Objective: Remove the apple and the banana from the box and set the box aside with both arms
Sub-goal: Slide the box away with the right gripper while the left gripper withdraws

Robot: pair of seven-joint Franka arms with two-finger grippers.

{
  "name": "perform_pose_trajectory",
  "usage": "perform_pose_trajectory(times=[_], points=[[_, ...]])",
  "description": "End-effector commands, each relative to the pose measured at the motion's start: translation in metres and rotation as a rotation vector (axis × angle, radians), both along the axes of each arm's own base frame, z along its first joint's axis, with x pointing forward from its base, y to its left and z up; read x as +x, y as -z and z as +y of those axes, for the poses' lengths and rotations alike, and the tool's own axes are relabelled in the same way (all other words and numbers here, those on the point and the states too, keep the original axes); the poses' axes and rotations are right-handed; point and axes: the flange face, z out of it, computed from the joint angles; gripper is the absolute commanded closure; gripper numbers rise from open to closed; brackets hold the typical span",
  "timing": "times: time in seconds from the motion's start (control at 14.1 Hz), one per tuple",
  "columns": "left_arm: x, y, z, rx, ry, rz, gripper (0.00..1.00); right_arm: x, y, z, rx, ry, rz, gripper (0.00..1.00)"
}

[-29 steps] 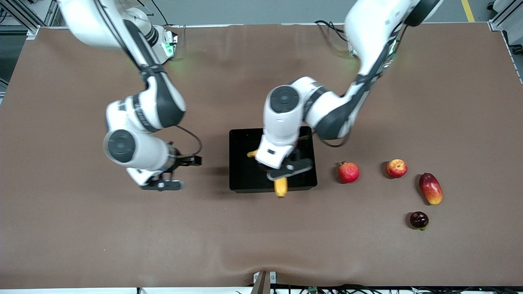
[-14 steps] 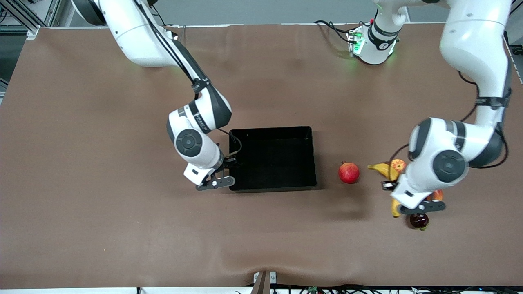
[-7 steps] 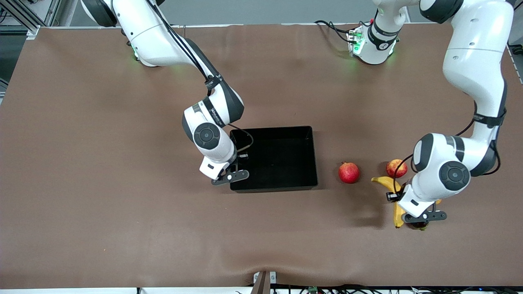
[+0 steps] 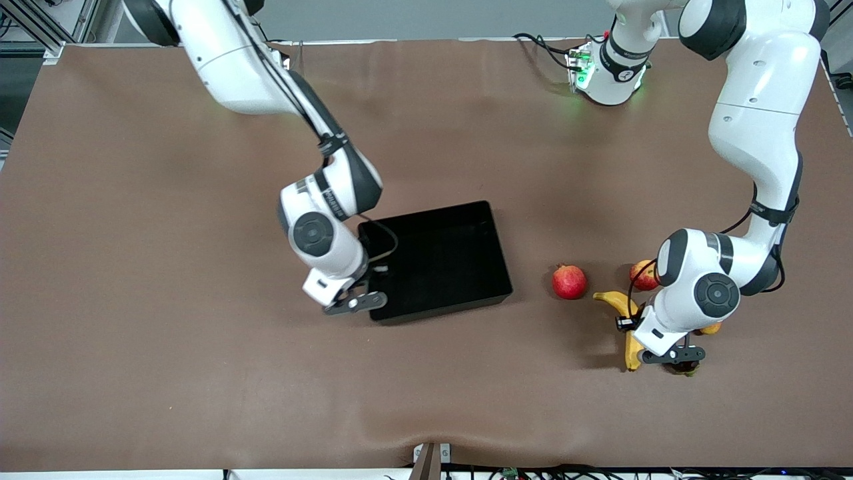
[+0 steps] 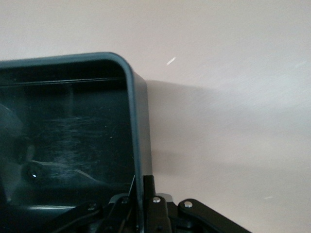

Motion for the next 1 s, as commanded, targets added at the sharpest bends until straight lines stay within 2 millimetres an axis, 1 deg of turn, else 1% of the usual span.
perform_pose_trajectory(times=[0.0,0.07,0.14,0.21,0.28,0.36,0.43,0.57,0.64,0.71,0.78,0.85,0.92], points=[[0.003,-0.004,0.000,-0.010,-0.002,-0.014,0.00,0.036,-0.057,-0.084,0.028,0.108,-0.040,1.00],[0.004,-0.008,0.000,-0.009,0.002,-0.020,0.00,0.045,-0.073,-0.121,0.026,0.145,-0.027,1.00],[0.005,-0.014,0.000,-0.007,-0.002,-0.028,0.00,0.049,-0.083,-0.152,0.018,0.145,-0.002,1.00],[0.007,-0.024,0.001,-0.005,-0.005,-0.033,0.00,0.055,-0.087,-0.188,0.013,0.159,0.008,1.00],[0.007,-0.043,-0.001,0.002,-0.002,-0.039,0.00,0.062,-0.088,-0.232,0.013,0.188,0.007,1.00],[0.006,-0.063,-0.002,0.015,0.001,-0.030,0.00,0.066,-0.092,-0.265,0.014,0.184,-0.003,1.00],[0.005,-0.090,-0.001,0.027,0.000,-0.037,0.00,0.068,-0.089,-0.303,0.012,0.196,-0.006,1.00],[0.000,-0.140,-0.002,0.045,0.001,-0.045,0.00,0.068,-0.078,-0.378,0.008,0.244,-0.011,1.00],[-0.005,-0.164,-0.004,0.043,-0.003,-0.046,0.00,0.063,-0.070,-0.413,0.007,0.254,-0.002,1.00],[-0.009,-0.187,-0.007,0.048,-0.001,-0.048,0.00,0.055,-0.063,-0.455,0.006,0.245,0.004,1.00],[-0.015,-0.213,-0.008,0.059,0.000,-0.058,0.00,0.048,-0.056,-0.488,0.009,0.239,0.009,1.00],[-0.023,-0.239,-0.006,0.073,0.002,-0.057,0.00,0.043,-0.046,-0.509,0.012,0.227,0.017,1.00],[-0.032,-0.262,-0.005,0.085,0.004,-0.053,0.00,0.038,-0.037,-0.525,0.019,0.222,0.025,1.00]])
